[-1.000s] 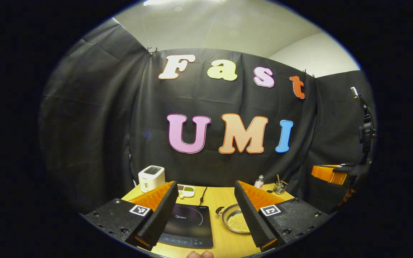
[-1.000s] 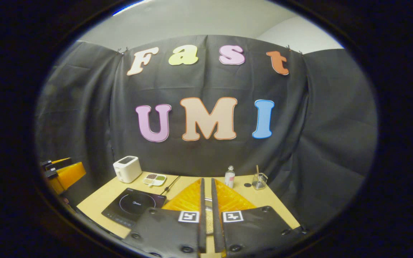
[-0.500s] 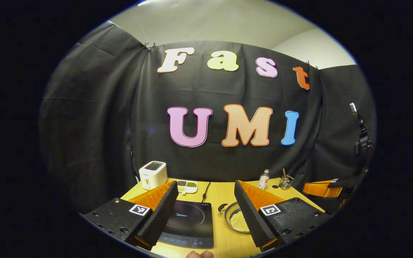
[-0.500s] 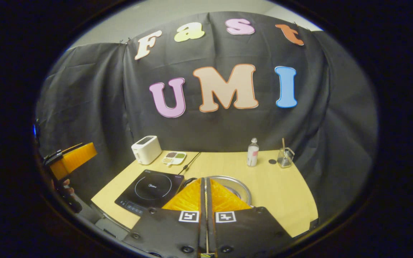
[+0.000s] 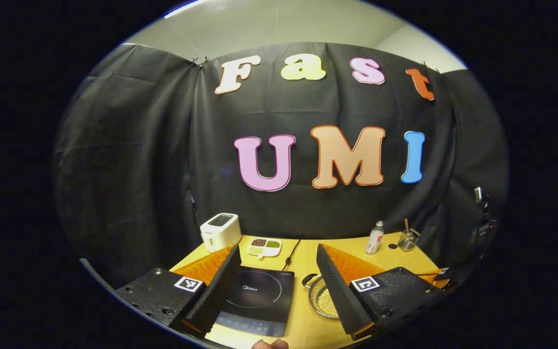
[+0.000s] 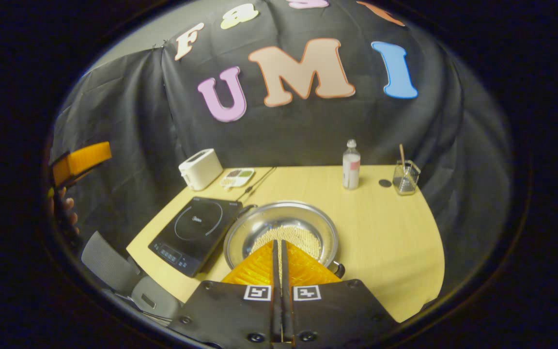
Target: First push the handle of the pot to place it horizontally, then grasp the pot with both hands and set it on the induction cooktop.
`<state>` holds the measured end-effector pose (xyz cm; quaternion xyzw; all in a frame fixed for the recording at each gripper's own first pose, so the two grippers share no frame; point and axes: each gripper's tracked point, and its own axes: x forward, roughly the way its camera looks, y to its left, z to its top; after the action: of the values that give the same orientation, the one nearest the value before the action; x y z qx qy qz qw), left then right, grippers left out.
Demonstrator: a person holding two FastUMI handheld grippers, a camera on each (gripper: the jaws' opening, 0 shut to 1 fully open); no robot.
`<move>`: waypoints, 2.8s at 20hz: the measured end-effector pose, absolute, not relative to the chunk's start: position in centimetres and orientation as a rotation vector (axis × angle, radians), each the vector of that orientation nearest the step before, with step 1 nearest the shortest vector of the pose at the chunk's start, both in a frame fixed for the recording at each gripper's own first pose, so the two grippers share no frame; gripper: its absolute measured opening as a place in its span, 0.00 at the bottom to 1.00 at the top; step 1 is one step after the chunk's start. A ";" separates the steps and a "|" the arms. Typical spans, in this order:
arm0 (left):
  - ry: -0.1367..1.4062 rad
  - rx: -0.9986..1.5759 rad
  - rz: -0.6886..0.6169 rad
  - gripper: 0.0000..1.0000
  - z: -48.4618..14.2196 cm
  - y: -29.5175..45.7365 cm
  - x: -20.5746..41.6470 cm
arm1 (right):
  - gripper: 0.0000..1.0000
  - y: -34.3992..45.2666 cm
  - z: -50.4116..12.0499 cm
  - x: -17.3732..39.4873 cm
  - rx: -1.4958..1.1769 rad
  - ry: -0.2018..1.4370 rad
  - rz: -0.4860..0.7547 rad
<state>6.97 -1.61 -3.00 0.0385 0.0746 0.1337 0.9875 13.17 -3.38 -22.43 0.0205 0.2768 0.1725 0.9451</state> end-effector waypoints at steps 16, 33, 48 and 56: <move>0.247 0.013 0.403 0.96 -5.8 -2.4 6.6 | 0.00 -7.6 -37.8 12.4 -0.106 0.882 0.429; 0.280 -0.008 0.391 0.96 -7.1 -0.9 7.9 | 0.03 -12.2 -38.4 20.2 -0.073 0.884 0.242; 0.647 -0.191 0.015 0.97 -22.5 -3.1 16.5 | 0.27 -12.8 -33.1 21.5 0.172 0.831 -0.090; 0.790 -0.190 -0.118 0.97 -27.8 -3.3 17.9 | 0.74 -11.6 -33.1 19.7 0.144 0.871 -0.213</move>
<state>17.89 -3.34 -27.79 -0.0921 0.3841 -0.0573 0.9169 19.71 -11.63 -33.08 0.0694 0.4205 -0.1030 0.8988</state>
